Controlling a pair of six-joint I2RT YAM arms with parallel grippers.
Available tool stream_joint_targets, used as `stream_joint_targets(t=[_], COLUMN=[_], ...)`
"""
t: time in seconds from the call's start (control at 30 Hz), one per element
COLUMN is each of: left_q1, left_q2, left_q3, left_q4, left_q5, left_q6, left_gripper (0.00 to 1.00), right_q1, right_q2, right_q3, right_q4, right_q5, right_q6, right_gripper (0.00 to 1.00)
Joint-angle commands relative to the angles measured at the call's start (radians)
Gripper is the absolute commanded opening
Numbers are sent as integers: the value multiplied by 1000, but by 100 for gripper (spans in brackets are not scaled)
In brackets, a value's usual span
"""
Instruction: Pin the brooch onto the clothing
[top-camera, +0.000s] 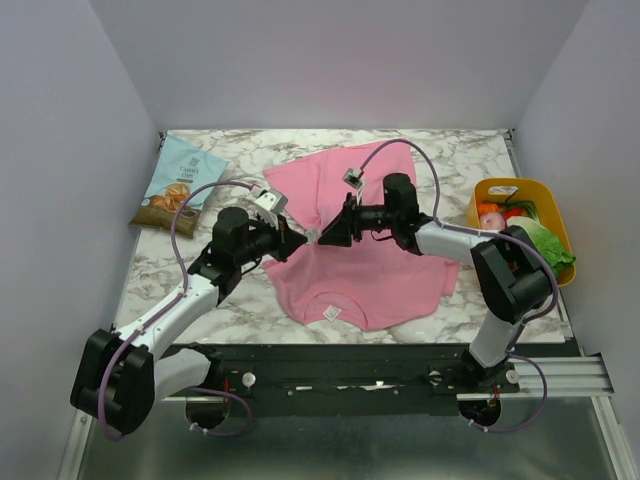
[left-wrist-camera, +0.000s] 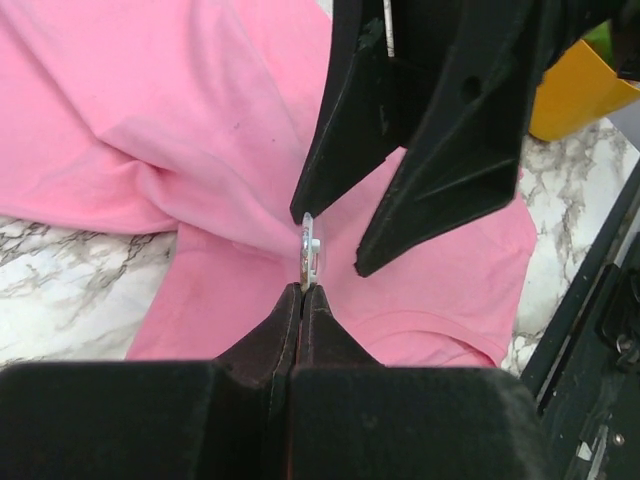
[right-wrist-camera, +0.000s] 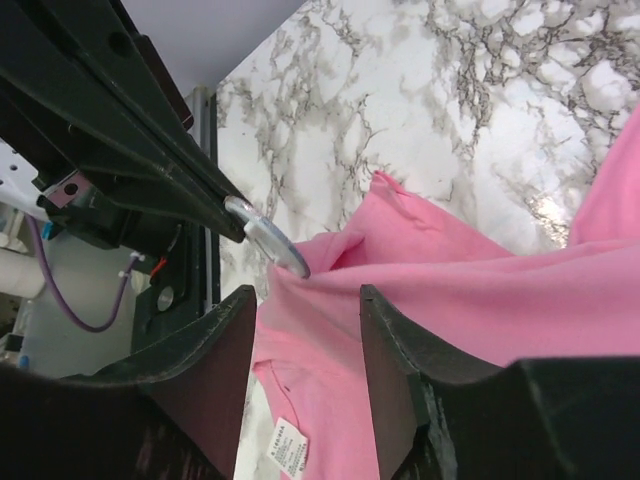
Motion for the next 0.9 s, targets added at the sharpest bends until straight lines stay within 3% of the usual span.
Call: stream_joint_targets(t=[0.0, 0.2, 0.53, 0.87], left_q1=[-2, -6, -55, -194], left_q2=[-23, -5, 23, 95], left_q3=[5, 31, 82, 143], left_q4=[-54, -115, -224, -323], left_q5=[-88, -176, -354, -560], left_q6=[19, 25, 65, 111], left_gripper=[0, 0, 0, 0], right_q1=[-2, -5, -8, -10], right_q2=[-71, -136, -291, -360], right_q3=[-27, -55, -55, -84], right_q4=[-9, -22, -216, -295], right_q5=[64, 147, 357, 457], right_q6=[-31, -32, -55, -60], right_gripper=[61, 67, 74, 77])
